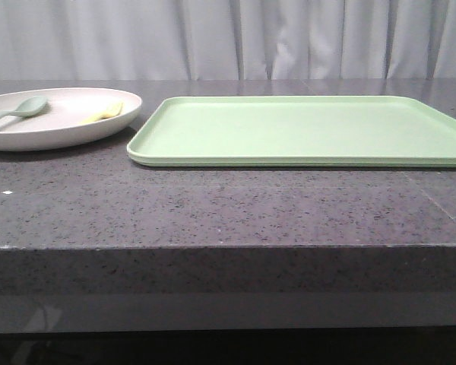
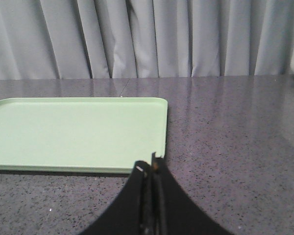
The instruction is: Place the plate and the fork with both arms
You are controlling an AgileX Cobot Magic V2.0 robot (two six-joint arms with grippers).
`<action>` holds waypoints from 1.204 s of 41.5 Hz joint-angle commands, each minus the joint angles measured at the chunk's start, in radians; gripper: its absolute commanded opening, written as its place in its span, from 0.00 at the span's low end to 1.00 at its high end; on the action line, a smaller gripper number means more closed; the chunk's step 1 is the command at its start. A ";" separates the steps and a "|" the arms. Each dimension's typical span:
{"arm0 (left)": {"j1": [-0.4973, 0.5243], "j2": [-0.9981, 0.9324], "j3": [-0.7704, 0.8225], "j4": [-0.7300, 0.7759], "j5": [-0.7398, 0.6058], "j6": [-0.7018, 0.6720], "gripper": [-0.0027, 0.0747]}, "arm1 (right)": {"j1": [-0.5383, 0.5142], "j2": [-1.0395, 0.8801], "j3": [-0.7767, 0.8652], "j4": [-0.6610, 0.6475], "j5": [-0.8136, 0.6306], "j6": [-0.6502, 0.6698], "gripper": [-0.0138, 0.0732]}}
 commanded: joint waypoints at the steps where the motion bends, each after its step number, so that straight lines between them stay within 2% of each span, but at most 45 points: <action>1: 0.003 -0.025 0.012 -0.007 -0.084 -0.007 0.01 | 0.001 -0.020 -0.004 0.001 -0.084 -0.004 0.06; 28: 0.003 -0.025 0.012 -0.007 -0.084 -0.007 0.01 | 0.001 -0.020 -0.004 0.001 -0.088 -0.004 0.06; 35: 0.003 -0.025 0.005 -0.007 -0.154 -0.007 0.01 | 0.001 -0.020 -0.005 0.001 -0.130 -0.004 0.06; 39: 0.003 -0.023 -0.059 -0.007 -0.137 -0.007 0.01 | 0.001 -0.019 -0.043 0.001 -0.140 -0.004 0.06; 43: 0.003 -0.010 -0.170 -0.007 -0.081 -0.007 0.01 | 0.001 -0.019 -0.133 -0.001 -0.091 -0.004 0.06; 50: 0.003 0.092 -0.430 -0.007 0.114 -0.007 0.01 | 0.001 0.041 -0.352 -0.014 0.105 -0.005 0.06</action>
